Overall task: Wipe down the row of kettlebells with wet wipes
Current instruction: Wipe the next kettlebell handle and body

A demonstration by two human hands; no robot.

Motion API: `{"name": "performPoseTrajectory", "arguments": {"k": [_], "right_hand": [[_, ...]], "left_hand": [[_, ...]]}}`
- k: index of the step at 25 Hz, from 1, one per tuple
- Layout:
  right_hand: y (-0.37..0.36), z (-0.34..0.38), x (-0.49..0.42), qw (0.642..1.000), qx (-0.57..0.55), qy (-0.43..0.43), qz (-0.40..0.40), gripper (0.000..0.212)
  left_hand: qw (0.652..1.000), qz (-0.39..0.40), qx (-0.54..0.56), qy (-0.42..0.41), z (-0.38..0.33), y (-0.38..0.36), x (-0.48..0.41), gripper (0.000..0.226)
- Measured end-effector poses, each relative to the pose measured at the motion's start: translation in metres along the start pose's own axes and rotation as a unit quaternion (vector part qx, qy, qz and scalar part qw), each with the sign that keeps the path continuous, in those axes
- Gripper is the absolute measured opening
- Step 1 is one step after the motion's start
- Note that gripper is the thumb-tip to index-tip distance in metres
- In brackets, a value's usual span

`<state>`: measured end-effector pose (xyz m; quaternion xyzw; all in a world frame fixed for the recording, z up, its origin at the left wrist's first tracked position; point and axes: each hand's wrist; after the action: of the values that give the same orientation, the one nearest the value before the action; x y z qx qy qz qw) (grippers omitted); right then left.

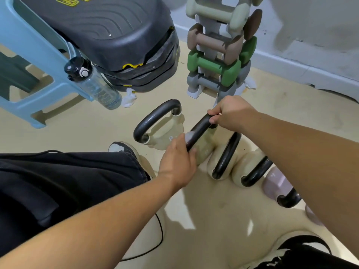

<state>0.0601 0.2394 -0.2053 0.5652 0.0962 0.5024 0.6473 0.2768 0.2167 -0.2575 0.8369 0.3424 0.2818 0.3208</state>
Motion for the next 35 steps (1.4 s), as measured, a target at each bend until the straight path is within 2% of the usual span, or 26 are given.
{"name": "performPoseTrajectory", "arguments": {"k": [2, 4, 5, 6, 7, 9, 10, 12, 15, 18, 22, 25, 27, 29, 31, 33, 35], "right_hand": [[-0.001, -0.001, -0.002, 1.000, 0.002, -0.004, 0.000, 0.030], [-0.003, 0.002, 0.001, 1.000, 0.009, -0.002, 0.002, 0.028], [-0.003, 0.002, 0.003, 1.000, 0.012, -0.002, 0.001, 0.028], [-0.002, 0.002, 0.006, 1.000, 0.021, 0.001, 0.000, 0.029], [-0.002, 0.002, 0.009, 0.999, 0.033, 0.005, -0.001, 0.031], [0.001, 0.004, 0.013, 0.999, 0.050, 0.011, 0.003, 0.041], [0.002, 0.005, 0.015, 0.999, 0.052, 0.012, 0.004, 0.044], [0.002, 0.008, 0.016, 0.998, 0.057, 0.016, 0.008, 0.047], [-0.003, 0.012, 0.018, 0.997, 0.078, 0.014, 0.011, 0.050], [-0.005, 0.015, 0.021, 0.997, 0.077, 0.000, 0.006, 0.048], [-0.005, 0.018, 0.025, 0.997, 0.074, -0.004, 0.015, 0.051], [-0.006, 0.018, 0.026, 0.996, 0.084, -0.002, 0.020, 0.051], [-0.007, 0.018, 0.026, 0.996, 0.086, -0.003, 0.017, 0.052], [-0.008, 0.017, 0.026, 0.998, 0.067, -0.008, 0.008, 0.053], [-0.007, 0.016, 0.026, 0.999, 0.046, -0.011, 0.006, 0.054], [-0.008, 0.015, 0.025, 0.999, 0.033, -0.017, 0.006, 0.058], [-0.010, 0.014, 0.023, 0.999, 0.023, -0.022, 0.003, 0.062]], "left_hand": [[0.993, 0.069, 0.050, 0.080, -0.019, 0.005, -0.036, 0.020], [0.953, 0.168, 0.187, 0.172, -0.030, 0.015, -0.061, 0.019], [0.935, 0.186, 0.237, 0.188, -0.031, 0.018, -0.063, 0.021], [0.933, 0.170, 0.265, 0.175, -0.027, 0.018, -0.058, 0.023], [0.945, 0.127, 0.267, 0.138, -0.017, 0.014, -0.046, 0.023], [0.975, 0.024, 0.217, 0.041, 0.002, 0.004, -0.005, 0.040], [0.979, -0.008, 0.204, 0.024, 0.006, -0.002, 0.014, 0.053], [0.978, -0.048, 0.199, 0.050, 0.001, -0.010, 0.024, 0.058], [0.974, -0.003, 0.193, 0.118, -0.021, -0.004, -0.012, 0.043], [0.975, 0.064, 0.185, 0.104, -0.023, 0.006, -0.028, 0.035], [0.981, -0.009, 0.190, 0.027, 0.012, -0.004, 0.025, 0.050], [0.971, -0.022, 0.217, 0.103, 0.006, -0.008, 0.020, 0.054], [0.965, 0.014, 0.212, 0.157, -0.015, -0.002, -0.012, 0.042], [0.970, 0.063, 0.182, 0.147, -0.035, 0.005, -0.034, 0.039], [0.990, 0.072, 0.095, 0.073, -0.026, 0.005, -0.028, 0.046], [0.999, 0.031, 0.036, 0.011, 0.000, -0.006, 0.003, 0.069], [0.999, -0.001, 0.029, 0.034, 0.015, -0.021, 0.037, 0.085]]}}
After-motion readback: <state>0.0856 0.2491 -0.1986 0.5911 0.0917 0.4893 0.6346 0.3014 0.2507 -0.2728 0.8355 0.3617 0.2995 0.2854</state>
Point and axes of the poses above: each hand's wrist, its own x-axis away from the middle knuckle, its own y-axis out of the back of the hand, z = x × y, and after that the axes turned 10 degrees about x, right-handed
